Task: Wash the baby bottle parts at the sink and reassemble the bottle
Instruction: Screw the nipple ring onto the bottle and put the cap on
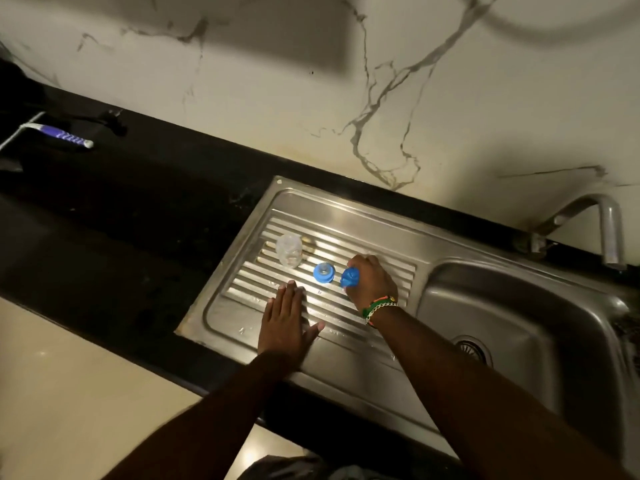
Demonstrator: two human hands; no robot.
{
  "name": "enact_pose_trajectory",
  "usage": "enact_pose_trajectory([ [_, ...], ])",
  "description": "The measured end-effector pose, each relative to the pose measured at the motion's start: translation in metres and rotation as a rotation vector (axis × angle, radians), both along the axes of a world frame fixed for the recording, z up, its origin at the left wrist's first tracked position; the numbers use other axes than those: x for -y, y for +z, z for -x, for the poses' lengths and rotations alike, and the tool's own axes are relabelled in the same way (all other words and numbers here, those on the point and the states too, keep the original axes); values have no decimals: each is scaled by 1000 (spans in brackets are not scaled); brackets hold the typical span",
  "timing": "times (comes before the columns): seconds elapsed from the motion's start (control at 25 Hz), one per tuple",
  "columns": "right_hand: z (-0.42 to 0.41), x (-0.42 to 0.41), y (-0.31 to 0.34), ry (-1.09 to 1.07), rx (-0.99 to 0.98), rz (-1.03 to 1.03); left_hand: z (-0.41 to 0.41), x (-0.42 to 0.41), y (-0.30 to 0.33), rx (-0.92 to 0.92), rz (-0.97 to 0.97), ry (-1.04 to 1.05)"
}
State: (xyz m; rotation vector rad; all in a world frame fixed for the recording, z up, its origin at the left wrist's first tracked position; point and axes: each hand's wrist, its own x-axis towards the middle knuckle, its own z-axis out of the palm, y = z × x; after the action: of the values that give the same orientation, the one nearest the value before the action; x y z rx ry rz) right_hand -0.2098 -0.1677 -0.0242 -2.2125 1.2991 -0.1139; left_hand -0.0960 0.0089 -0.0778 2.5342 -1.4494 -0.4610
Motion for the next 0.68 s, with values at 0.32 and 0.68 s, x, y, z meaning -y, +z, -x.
enact_pose_trajectory([
  [0.32, -8, -6, -1, 6, -103, 21, -4, -5, -8, 9, -2, -9],
  [0.68, -57, -5, 14, 291, -202, 164, -43, 15, 24, -213, 435, 338],
])
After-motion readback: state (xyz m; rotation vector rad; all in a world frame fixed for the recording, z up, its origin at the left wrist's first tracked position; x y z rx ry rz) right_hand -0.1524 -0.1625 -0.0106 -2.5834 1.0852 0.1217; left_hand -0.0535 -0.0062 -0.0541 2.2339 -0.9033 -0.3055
